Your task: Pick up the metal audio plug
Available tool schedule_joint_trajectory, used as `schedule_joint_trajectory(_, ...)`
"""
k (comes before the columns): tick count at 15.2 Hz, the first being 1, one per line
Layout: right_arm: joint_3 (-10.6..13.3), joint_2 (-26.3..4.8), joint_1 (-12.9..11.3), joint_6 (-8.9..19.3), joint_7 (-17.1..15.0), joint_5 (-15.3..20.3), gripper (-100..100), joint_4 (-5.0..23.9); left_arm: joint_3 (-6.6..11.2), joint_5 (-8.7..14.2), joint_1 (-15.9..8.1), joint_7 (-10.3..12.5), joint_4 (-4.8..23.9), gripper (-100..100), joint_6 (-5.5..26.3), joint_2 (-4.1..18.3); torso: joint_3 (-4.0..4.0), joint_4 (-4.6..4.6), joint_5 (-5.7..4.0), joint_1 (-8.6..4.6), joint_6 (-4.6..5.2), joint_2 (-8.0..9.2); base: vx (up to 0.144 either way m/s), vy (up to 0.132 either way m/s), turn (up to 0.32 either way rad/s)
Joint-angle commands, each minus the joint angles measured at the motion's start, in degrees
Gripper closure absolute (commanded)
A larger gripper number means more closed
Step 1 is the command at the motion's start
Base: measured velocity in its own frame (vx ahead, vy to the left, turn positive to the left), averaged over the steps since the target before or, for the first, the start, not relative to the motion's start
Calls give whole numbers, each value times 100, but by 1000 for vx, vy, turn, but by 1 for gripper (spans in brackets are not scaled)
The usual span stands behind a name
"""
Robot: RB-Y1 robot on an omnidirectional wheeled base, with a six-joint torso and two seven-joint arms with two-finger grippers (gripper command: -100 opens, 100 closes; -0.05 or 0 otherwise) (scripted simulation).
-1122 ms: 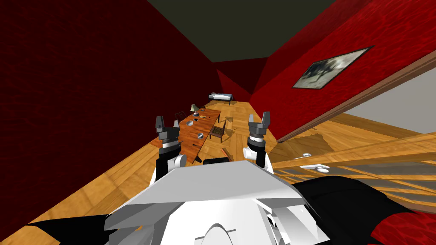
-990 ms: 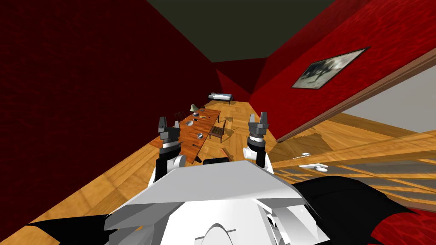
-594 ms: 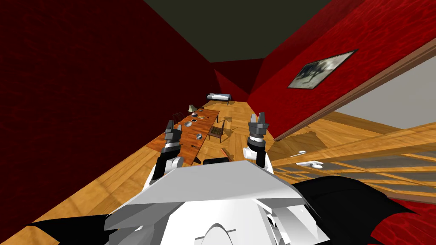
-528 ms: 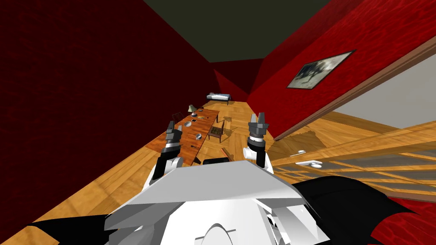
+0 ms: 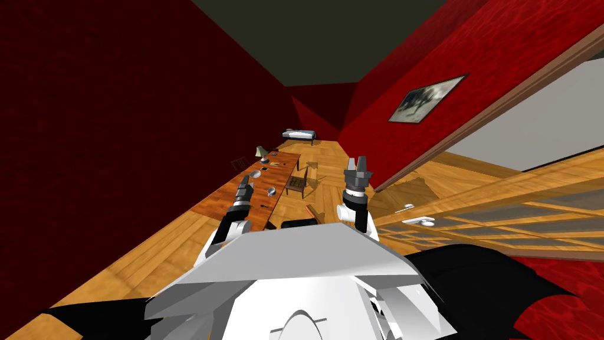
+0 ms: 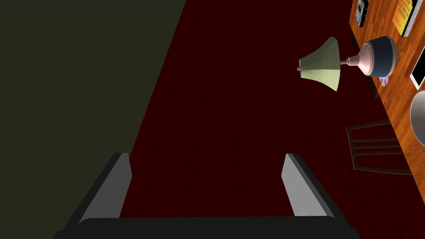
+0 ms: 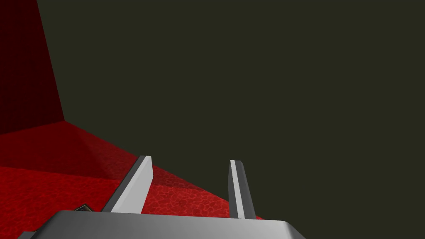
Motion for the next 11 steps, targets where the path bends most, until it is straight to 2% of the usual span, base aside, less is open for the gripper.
schedule_joint_trajectory(1,0,0,0,0,0,0,0,0,26,50,1,-72,32,-100,159,33,0,0,0,0,0,0,13,-8,-27)
schedule_joint_trajectory(2,0,0,0,0,0,0,0,0,81,187,-5,-226,272,-100,362,128,1,1,0,2,-1,2,17,-8,-84)
schedule_joint_trajectory(3,0,0,0,0,0,0,0,0,81,187,-5,-226,272,-100,368,128,2,1,1,4,0,4,20,-10,-100)
schedule_joint_trajectory(4,0,0,0,0,0,0,0,0,137,329,-14,-383,419,-100,570,214,2,1,1,3,1,3,23,-10,-127)
schedule_joint_trajectory(7,0,0,0,0,0,0,0,0,137,329,-14,-383,525,-100,583,214,2,1,1,4,-1,3,14,-9,-56)
schedule_joint_trajectory(8,0,0,0,0,0,0,0,0,193,477,-26,-541,710,-100,803,292,3,1,1,4,-1,6,15,-1,-81)
schedule_joint_trajectory(9,0,0,0,0,0,0,0,0,193,477,-26,-541,791,-100,803,292,3,1,1,6,1,4,27,-13,-114)
schedule_joint_trajectory(10,0,0,0,0,0,0,0,0,248,628,-42,-700,994,-100,1011,361,1,0,1,5,0,2,31,-13,-143)
schedule_joint_trajectory(11,0,0,0,0,0,0,0,0,248,628,-42,-700,1068,-100,1027,361,0,0,2,5,2,-1,36,-24,-130)
